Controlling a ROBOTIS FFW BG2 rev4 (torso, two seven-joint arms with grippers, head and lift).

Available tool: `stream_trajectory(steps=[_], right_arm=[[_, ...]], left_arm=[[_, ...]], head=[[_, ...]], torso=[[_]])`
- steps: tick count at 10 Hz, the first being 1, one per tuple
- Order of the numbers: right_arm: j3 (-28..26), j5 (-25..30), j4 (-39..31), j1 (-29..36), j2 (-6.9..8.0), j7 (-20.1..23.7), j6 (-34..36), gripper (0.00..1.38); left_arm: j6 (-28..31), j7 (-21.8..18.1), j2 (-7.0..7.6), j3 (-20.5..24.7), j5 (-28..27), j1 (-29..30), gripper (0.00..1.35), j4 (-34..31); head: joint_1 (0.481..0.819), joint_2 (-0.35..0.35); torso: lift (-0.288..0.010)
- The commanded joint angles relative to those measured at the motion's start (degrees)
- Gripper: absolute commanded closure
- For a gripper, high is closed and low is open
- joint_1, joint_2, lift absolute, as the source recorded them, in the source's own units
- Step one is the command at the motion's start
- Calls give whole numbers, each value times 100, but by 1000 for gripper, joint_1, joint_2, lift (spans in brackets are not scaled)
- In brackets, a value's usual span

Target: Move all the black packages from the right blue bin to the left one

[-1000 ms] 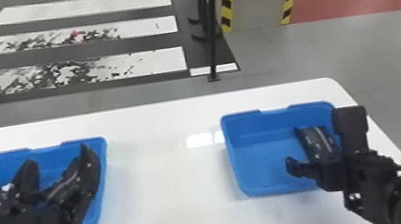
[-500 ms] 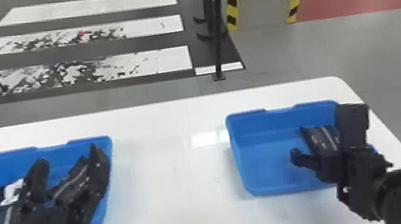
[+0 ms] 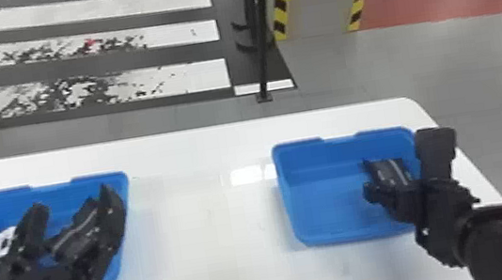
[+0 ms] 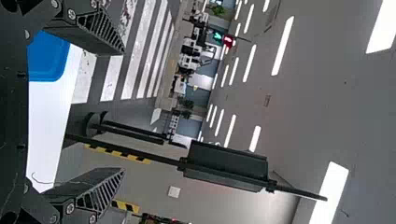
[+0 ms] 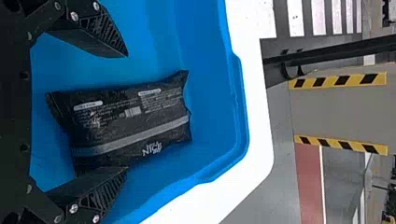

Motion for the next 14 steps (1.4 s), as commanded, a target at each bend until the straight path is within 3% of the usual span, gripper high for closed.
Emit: stream_trajectory(steps=[1,2,4,5,8,12,14], right_arm=[[-73,-18,51,4,0,-25,14,236],[-130,-75,121,-10,0,-25,56,391],[-164,-418,177,-38,-35,72,127,944],[-153,-544,93,32,-27,159,-28,1134],[-164,-909,248,229,-70,1267,-956,1136],[-118,-1378,-385,609,-167,2576,-1673,1136],[579,-1915,-498,496,-448,3069,-1898,1136]], left_arm=[[0,-9,6,0,9,3,167,9],[0,-9,6,0,32,3,167,23],[14,-18,14,0,66,17,167,37],[14,-18,14,-11,77,3,167,51],[0,-18,6,-57,134,-39,167,65],[-323,8,23,-274,511,-96,167,79],[-323,8,120,-640,854,-180,167,65]], head=[[695,-100],[695,-104],[695,-113],[695,-107],[695,-63],[695,-11],[695,27]], torso=[[-154],[-154],[-154],[-154],[-154],[-154],[-154]])
